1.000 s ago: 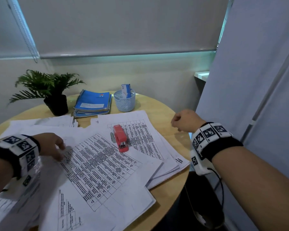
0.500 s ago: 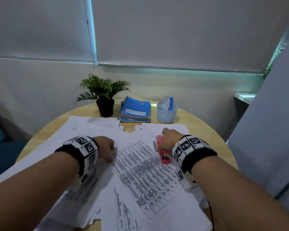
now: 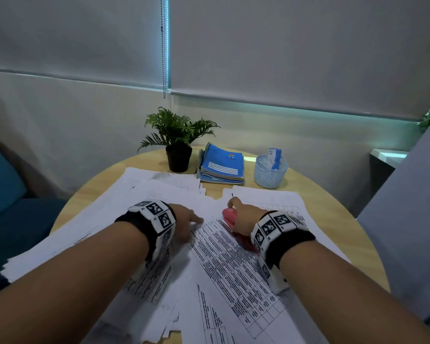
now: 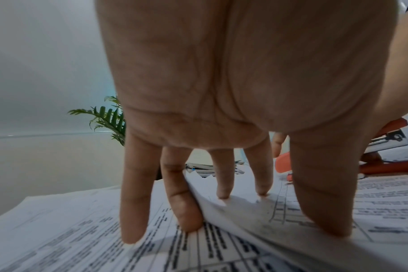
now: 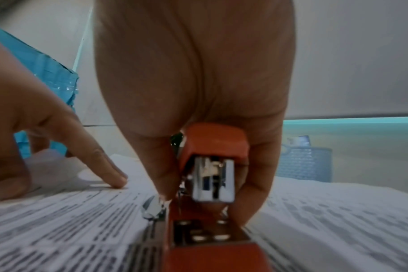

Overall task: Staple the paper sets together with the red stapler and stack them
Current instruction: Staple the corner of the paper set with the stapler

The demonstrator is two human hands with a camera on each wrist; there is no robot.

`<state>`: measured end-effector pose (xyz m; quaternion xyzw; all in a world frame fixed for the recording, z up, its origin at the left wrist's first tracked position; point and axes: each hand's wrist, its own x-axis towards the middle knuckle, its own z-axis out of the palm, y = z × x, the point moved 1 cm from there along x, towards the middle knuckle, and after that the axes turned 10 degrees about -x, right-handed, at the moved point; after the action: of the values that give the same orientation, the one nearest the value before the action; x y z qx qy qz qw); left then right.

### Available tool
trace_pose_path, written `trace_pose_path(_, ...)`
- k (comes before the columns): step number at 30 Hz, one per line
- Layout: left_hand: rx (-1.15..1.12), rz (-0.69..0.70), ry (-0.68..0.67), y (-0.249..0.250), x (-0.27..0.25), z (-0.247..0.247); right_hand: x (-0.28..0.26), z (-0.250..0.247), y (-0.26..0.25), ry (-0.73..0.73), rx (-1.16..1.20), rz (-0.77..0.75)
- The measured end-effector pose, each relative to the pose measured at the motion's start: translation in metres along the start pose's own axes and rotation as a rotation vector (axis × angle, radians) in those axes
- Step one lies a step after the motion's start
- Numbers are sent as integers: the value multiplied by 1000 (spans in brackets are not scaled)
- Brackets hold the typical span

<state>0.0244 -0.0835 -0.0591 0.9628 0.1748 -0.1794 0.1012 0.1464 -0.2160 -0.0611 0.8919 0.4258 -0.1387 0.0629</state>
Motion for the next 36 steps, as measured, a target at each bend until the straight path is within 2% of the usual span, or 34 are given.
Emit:
trace_pose_path(6, 1, 3, -23, 0, 3, 0, 17, 0, -13, -2, -245, -91)
trace_pose_path(9, -18, -2, -65, 2, 3, -5, 22, 1, -13, 24, -295, -124)
trace_pose_path(20, -13, 14, -73, 4, 0, -8, 32, 6, -12, 40, -152, -69)
trace_pose_path(27, 5, -2, -74, 4, 0, -6, 36, 11, -19, 53, -156, -23)
trace_pose_path(31, 216, -18, -84, 13, 0, -11, 37, 12, -19, 50, -140, 6)
trace_pose_path(33, 291, 19, -88, 21, 3, -11, 38, 12, -18, 55, -115, -7)
trace_pose_path(36, 194, 63, -111, 29, 6, -6, 39, 10, -17, 49, -79, -10)
